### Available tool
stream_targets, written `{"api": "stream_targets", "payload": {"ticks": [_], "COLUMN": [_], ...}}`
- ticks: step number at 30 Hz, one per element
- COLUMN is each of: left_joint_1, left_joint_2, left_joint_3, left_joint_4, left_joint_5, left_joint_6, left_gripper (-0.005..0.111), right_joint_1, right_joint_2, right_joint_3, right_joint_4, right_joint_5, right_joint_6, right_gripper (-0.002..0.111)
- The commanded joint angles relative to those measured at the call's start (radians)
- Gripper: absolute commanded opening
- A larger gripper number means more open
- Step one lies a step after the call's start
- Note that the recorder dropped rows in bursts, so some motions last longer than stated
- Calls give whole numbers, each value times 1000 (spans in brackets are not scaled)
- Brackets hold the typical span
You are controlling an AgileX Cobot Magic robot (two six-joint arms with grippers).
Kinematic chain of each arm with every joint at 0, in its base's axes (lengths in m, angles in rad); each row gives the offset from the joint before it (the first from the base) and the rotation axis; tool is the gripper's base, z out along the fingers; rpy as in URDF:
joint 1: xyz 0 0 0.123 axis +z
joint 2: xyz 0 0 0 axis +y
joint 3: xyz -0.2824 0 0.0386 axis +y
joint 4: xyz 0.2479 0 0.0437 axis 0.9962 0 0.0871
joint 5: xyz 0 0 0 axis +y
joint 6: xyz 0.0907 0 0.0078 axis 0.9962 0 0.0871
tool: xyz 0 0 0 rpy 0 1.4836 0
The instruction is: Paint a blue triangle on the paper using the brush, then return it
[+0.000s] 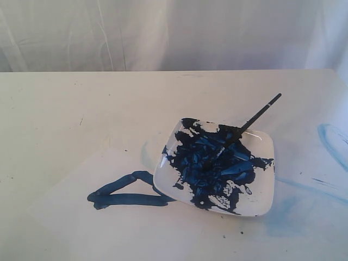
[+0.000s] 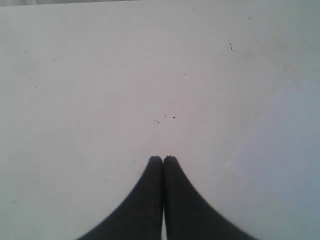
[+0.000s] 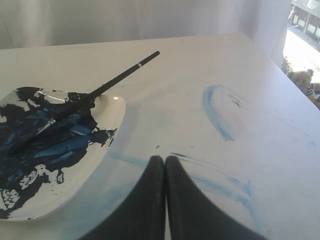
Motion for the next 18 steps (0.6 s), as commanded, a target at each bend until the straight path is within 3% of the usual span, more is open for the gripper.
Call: {"api": "stream_targets", "payload": {"ticks": [1, 10, 18], "left_joint_1": [1, -89, -97], "left_joint_2": [-5, -5, -5], "left_joint_3": [1, 1, 1], "left_joint_4": [-8, 80, 80], "left_joint_5": [-13, -13, -13], "left_joint_6": [-128, -135, -135], "left_gripper": [0, 0, 0], "right_joint_1": [-9, -9, -9], "right_joint_2": [-5, -5, -5], "right_joint_3": [1, 1, 1], "right_joint_4": [1, 1, 1], "right_joint_5": [-5, -5, -5], "right_joint_6": [1, 1, 1], "right_gripper": [0, 0, 0]}}
